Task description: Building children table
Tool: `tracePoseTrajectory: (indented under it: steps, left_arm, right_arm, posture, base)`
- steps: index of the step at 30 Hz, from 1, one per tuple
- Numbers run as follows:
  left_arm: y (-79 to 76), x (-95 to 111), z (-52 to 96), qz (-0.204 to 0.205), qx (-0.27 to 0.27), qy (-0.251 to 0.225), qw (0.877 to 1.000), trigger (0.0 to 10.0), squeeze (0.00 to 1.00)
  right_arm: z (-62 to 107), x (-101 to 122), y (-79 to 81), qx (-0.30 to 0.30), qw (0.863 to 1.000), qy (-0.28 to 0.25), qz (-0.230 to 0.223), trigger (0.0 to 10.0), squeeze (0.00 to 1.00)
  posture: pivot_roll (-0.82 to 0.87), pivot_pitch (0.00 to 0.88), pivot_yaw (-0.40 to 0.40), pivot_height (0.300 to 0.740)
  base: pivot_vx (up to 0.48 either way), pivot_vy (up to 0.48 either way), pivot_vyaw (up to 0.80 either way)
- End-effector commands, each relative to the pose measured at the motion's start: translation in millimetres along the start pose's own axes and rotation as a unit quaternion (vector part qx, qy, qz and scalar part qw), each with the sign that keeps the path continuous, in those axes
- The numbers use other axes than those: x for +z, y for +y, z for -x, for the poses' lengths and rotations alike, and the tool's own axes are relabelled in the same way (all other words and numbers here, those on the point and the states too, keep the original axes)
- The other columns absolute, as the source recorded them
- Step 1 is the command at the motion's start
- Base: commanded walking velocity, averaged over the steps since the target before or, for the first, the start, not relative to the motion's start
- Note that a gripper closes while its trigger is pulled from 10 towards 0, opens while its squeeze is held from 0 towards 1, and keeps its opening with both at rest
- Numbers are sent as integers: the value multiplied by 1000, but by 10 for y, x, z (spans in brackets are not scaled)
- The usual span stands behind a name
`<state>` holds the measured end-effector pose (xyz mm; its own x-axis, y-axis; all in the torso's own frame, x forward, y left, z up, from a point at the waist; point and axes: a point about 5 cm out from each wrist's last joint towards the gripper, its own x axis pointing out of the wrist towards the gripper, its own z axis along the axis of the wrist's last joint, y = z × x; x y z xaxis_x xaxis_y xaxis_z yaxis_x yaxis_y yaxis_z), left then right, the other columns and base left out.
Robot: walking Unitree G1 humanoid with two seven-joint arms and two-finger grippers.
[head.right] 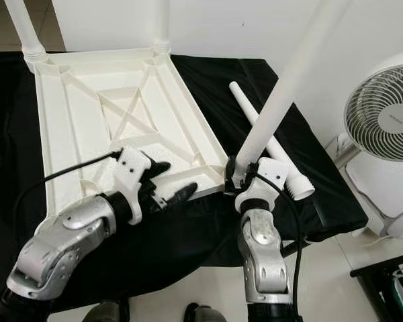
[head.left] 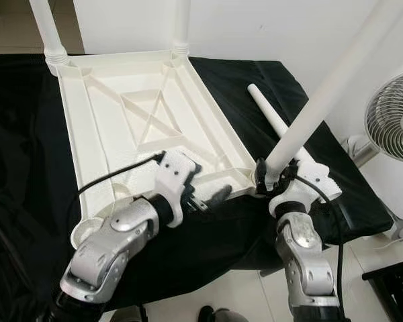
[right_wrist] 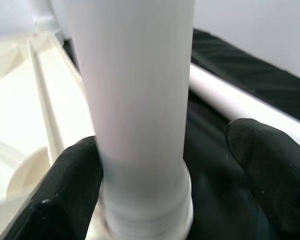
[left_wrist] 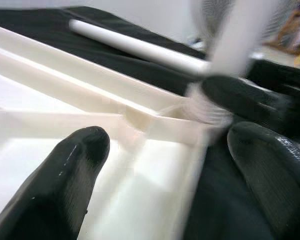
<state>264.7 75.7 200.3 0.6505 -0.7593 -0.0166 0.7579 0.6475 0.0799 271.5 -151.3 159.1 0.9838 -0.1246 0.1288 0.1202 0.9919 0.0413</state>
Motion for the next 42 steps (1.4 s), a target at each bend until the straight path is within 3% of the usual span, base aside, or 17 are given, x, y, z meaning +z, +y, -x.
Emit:
tracePoseTrajectory:
  steps: [1,3,4,5,8,13,18,25,28,30,33,41,42]
  left_arm:
    - [143,-29,-4,-18,32,11,999,10000,0]
    - [228,-37,0,-27,50,19,998,10000,0]
    - [353,-60,17,-38,74,35,996,10000,0]
    - [353,-60,17,-38,74,35,996,10000,0]
    - [616,-79,89,-77,107,70,989,10000,0]
    - [677,-69,119,-100,85,86,988,10000,0]
    - [549,-27,66,-107,7,84,991,10000,0]
    - [441,59,10,-99,-46,67,992,10000,0]
    - [257,51,-55,-90,-97,66,989,10000,0]
    - [215,36,-69,-84,-107,67,988,10000,0]
    - [2,-62,-134,-67,-134,73,986,10000,0]
    - [-102,-209,-189,-49,-121,113,985,10000,0]
    - [-39,-250,-218,-45,-81,131,987,10000,0]
  right_arm:
    - [75,-72,-118,-10,1000,18,20,10000,0]
    - [104,-83,-134,-9,999,22,21,10000,0]
    - [143,-81,-152,-6,999,24,23,10000,0]
    - [143,-81,-152,-6,999,24,23,10000,0]
    - [237,-84,-199,1,999,31,24,10000,0]
    - [274,-96,-238,-2,999,36,26,10000,0]
    - [297,-93,-326,-7,999,38,37,10000,0]
    - [314,-100,-380,-14,998,42,41,10000,0]
    - [358,-94,-384,-12,998,40,38,10000,0]
    - [369,-90,-380,-11,999,38,36,10000,0]
    - [425,-28,-341,8,1000,11,18,10000,0]
    - [505,38,-276,30,999,0,11,10000,0]
    - [512,41,-295,25,1000,2,13,10000,0]
  posture:
    - [64,150,-121,740]
    - [59,152,-116,740]
    - [53,157,-105,740]
    - [53,157,-105,740]
    - [48,165,-96,740]
    - [47,172,-87,740]
    - [44,177,-72,740]
    - [46,178,-67,740]
    - [45,179,-65,740]
    - [44,180,-63,740]
    - [44,180,-63,740]
    - [34,191,-57,740]
    - [34,191,-57,740]
  base:
    - [0,0,0]
    - [0,0,0]
    - [0,0,0]
    - [0,0,0]
    - [0,0,0]
    - [0,0,0]
    - [0,0,0]
    - [0,0,0]
    - [0,0,0]
    - [0,0,0]
    - [0,0,0]
    - [0,0,0]
    - [0,0,0]
